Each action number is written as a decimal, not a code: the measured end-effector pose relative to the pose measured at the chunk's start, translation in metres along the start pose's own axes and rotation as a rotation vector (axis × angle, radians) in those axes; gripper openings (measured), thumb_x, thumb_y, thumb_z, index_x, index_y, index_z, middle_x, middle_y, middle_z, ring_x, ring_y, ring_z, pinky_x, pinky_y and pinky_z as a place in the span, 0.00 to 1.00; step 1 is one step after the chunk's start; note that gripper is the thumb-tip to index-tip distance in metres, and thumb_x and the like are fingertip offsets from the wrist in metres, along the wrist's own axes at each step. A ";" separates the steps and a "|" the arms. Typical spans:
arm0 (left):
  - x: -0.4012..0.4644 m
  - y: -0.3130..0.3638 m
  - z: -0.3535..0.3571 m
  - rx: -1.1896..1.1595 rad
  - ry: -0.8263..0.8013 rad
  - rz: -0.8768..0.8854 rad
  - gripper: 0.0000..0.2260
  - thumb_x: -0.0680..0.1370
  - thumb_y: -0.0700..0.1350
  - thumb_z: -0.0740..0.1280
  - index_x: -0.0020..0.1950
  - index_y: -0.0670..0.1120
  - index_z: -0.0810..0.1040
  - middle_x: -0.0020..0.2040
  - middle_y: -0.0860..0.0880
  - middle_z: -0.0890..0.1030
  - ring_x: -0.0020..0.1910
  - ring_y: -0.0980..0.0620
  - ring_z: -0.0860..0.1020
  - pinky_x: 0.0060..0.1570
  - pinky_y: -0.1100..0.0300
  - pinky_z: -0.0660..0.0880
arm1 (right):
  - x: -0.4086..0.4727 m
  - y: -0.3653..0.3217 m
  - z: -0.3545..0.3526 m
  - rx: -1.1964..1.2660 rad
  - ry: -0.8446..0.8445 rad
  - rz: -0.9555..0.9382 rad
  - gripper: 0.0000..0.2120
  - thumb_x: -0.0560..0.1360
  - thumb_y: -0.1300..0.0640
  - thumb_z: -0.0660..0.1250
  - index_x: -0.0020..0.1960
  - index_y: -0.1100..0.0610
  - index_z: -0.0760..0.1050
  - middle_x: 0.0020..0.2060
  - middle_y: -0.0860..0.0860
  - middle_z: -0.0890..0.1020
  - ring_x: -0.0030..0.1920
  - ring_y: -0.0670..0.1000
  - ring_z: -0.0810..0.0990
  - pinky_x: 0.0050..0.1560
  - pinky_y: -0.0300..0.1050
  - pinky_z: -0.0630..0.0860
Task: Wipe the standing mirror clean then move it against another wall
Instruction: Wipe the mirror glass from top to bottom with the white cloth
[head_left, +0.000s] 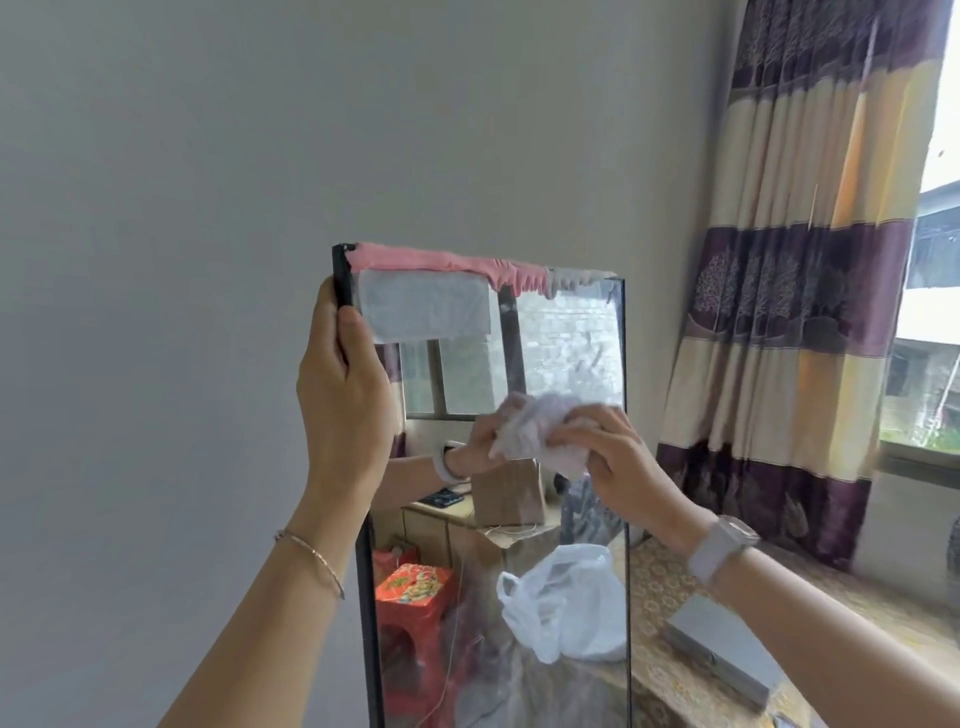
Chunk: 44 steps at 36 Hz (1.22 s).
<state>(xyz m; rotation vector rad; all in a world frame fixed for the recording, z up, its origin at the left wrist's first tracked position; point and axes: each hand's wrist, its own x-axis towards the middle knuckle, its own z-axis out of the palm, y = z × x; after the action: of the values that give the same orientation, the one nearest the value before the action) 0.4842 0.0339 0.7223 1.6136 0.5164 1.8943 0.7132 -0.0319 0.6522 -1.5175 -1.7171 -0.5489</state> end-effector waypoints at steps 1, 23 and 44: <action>0.000 -0.001 -0.001 0.000 0.008 -0.002 0.17 0.82 0.42 0.49 0.70 0.47 0.66 0.44 0.52 0.75 0.27 0.65 0.72 0.27 0.76 0.65 | -0.006 0.004 -0.007 0.009 -0.138 0.073 0.17 0.74 0.64 0.52 0.51 0.58 0.79 0.52 0.50 0.74 0.55 0.51 0.71 0.57 0.38 0.69; -0.008 0.003 0.004 0.024 -0.016 0.039 0.18 0.82 0.45 0.50 0.71 0.48 0.65 0.64 0.45 0.76 0.55 0.41 0.76 0.53 0.53 0.74 | 0.013 0.017 -0.003 -0.076 0.308 0.132 0.17 0.71 0.75 0.59 0.52 0.61 0.79 0.54 0.59 0.76 0.53 0.54 0.74 0.55 0.45 0.71; -0.010 0.006 0.008 -0.011 -0.013 0.018 0.17 0.82 0.45 0.50 0.71 0.49 0.65 0.62 0.52 0.76 0.44 0.60 0.77 0.42 0.69 0.71 | 0.067 0.038 -0.039 -0.068 0.453 0.238 0.15 0.73 0.71 0.59 0.54 0.59 0.78 0.57 0.58 0.78 0.56 0.55 0.76 0.59 0.49 0.73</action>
<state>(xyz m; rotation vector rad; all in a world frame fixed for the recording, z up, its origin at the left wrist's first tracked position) 0.4915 0.0217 0.7201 1.6281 0.4871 1.8947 0.7600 -0.0103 0.7217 -1.4804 -1.1667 -0.7632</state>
